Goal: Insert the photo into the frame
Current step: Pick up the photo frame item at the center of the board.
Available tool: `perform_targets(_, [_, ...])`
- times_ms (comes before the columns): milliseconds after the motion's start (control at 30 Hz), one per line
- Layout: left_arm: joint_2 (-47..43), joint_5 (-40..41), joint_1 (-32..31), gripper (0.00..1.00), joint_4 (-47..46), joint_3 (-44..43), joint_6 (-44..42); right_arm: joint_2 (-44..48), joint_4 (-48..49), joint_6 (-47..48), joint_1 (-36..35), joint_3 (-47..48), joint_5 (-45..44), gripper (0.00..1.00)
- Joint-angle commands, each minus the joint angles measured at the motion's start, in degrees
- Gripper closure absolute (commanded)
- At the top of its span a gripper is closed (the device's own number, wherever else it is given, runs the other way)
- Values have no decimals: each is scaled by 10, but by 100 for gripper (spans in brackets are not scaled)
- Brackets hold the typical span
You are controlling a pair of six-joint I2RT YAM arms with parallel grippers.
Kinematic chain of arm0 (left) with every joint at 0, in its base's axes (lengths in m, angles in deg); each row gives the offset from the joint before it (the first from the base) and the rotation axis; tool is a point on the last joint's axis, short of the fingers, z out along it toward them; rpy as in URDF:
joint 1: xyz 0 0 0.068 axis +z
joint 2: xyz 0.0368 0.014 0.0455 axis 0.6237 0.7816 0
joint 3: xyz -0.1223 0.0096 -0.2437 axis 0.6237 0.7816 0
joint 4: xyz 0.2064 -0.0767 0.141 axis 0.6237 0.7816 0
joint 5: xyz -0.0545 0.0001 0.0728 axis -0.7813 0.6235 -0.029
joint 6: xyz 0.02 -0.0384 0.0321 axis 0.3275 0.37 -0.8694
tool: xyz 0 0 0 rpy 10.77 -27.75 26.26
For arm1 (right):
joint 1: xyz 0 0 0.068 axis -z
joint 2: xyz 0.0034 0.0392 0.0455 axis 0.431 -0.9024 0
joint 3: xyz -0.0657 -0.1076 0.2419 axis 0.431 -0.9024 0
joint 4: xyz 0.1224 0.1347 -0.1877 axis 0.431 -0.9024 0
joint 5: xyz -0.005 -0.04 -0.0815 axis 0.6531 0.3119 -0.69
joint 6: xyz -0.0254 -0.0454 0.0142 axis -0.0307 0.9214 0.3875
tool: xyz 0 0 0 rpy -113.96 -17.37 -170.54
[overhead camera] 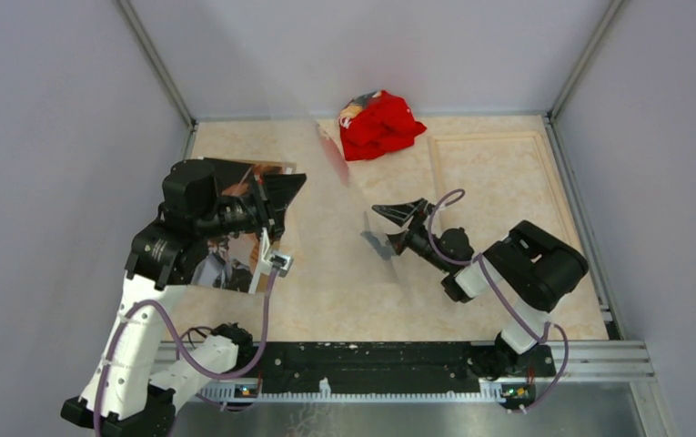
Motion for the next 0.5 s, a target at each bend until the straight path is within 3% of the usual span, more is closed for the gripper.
perform_targets(0, [-3,-10,1,100,-6,-21,-345,-13,119,-29,-7,13,-37,13])
perform_targets(467, [-58,31,1,100,62,7,-308,75,137,-35,59,3,19,25])
